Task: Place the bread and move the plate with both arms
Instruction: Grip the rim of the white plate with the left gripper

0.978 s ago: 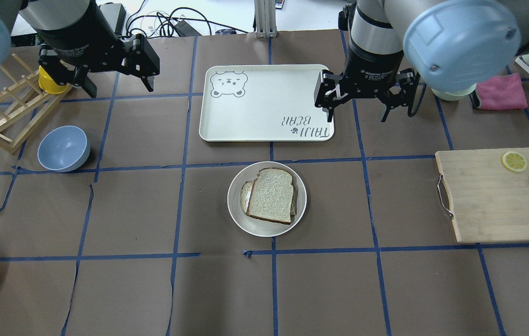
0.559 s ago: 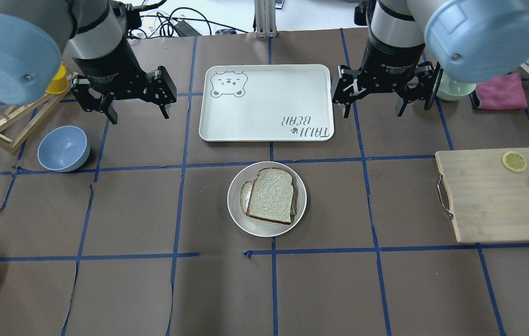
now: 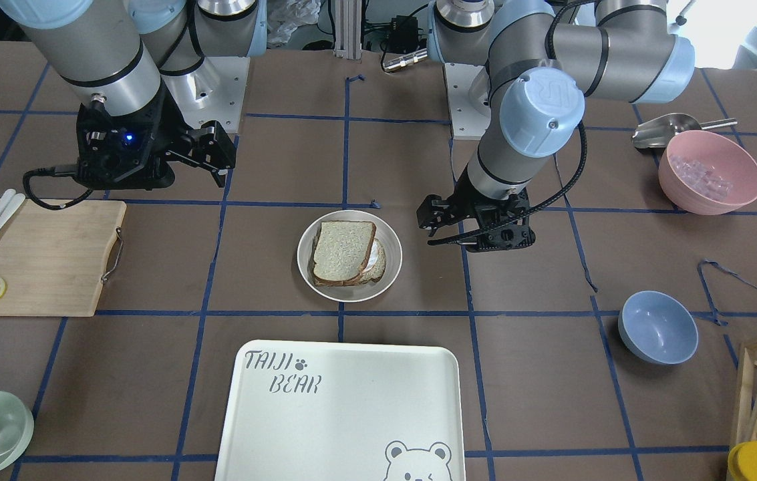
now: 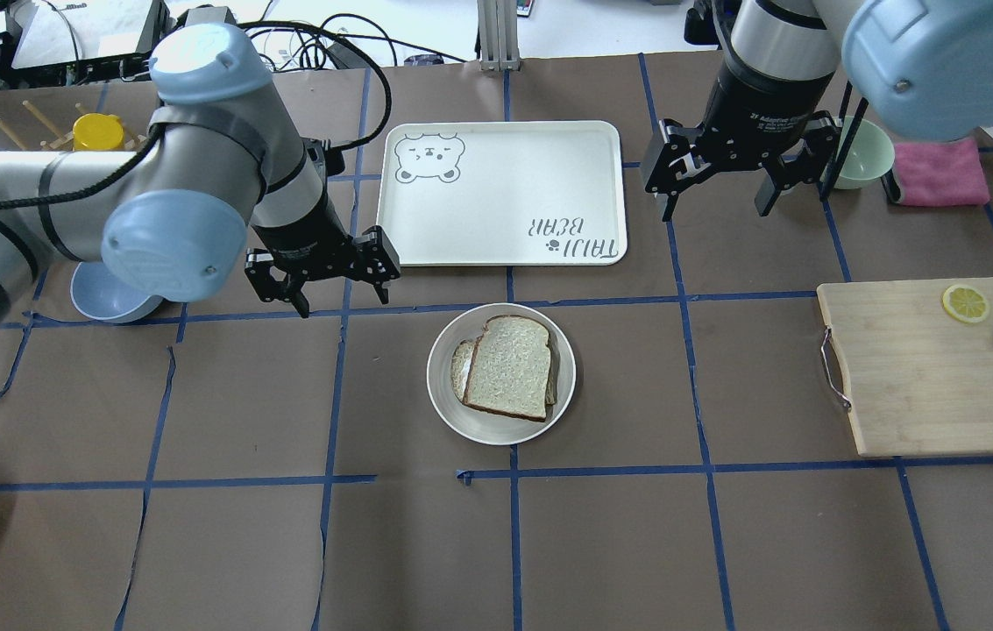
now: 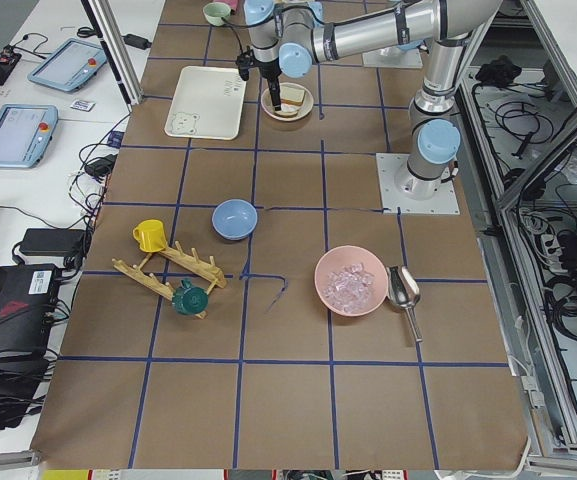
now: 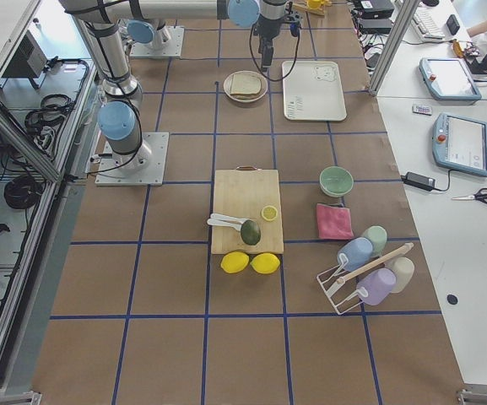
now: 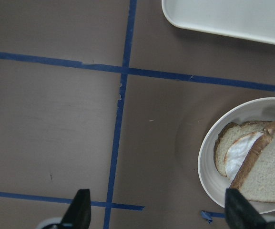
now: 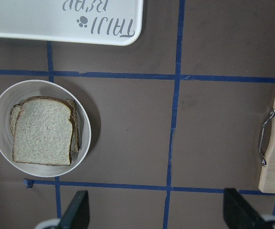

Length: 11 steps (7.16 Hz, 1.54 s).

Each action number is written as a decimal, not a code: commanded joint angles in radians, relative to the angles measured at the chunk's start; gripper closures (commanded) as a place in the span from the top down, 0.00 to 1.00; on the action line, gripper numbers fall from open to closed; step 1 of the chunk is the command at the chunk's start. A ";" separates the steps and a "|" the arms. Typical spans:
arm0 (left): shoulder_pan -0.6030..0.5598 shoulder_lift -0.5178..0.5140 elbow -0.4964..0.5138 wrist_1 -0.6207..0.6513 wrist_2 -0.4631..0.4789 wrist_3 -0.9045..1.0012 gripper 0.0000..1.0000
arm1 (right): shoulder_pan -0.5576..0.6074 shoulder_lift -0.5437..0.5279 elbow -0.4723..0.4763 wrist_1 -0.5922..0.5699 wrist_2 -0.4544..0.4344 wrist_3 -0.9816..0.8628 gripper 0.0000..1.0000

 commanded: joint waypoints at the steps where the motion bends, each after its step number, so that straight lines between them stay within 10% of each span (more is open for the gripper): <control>1: -0.011 -0.041 -0.173 0.255 -0.014 -0.022 1.00 | -0.002 -0.013 0.003 -0.004 -0.088 0.008 1.00; 5: -0.086 -0.117 -0.245 0.411 -0.119 -0.076 0.90 | -0.010 -0.033 0.005 0.011 -0.130 0.043 1.00; 11: -0.088 -0.139 -0.242 0.410 -0.119 -0.067 0.00 | -0.010 -0.041 -0.001 -0.030 -0.127 0.039 1.00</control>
